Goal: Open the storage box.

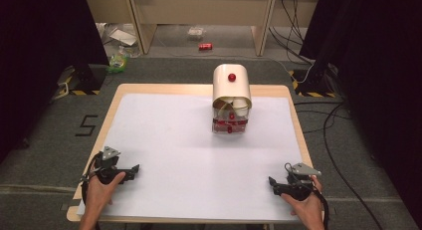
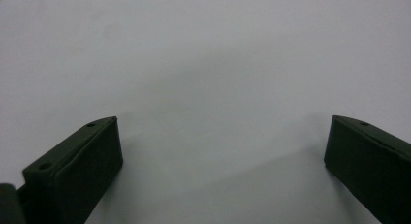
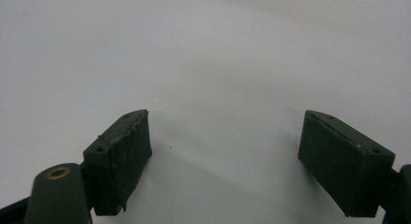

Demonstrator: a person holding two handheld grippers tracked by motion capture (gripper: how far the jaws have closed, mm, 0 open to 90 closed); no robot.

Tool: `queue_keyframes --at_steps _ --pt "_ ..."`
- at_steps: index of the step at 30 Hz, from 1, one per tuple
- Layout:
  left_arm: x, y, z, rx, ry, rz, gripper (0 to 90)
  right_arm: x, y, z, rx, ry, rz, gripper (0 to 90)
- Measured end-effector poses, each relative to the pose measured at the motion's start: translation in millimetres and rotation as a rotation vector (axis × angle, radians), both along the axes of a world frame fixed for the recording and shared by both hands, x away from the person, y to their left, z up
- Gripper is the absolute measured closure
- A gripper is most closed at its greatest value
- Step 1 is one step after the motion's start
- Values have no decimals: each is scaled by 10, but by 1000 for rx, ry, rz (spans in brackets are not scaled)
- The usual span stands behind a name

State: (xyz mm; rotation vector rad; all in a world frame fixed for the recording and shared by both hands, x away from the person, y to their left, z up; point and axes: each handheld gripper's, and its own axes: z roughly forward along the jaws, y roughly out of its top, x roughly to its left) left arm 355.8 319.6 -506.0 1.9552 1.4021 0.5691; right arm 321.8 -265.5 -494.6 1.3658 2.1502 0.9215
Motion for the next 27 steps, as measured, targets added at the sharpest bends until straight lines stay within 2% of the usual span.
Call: queue_keyframes --at_steps 5,7,8,10,11,12,22,27 --pt "0 2 0 -2 1 1 0 2 1 4 5 3 -4 196" --pt "-1 0 0 0 -1 1 0 5 4 8 12 -6 -17 249" --pt "-1 0 0 0 -1 1 0 5 3 16 27 -26 -17 274" --pt "-1 1 0 -1 -1 1 0 12 23 38 69 -56 -39 246" --pt "-1 1 0 -1 -1 1 0 12 23 38 69 -56 -39 246" --pt "0 0 0 0 -1 0 0 21 56 66 69 -91 -49 261" --pt "-1 -2 0 2 0 0 0 123 354 194 123 -256 -74 359" --pt "-2 -2 -1 3 -2 0 0 208 583 226 133 -294 -41 399"
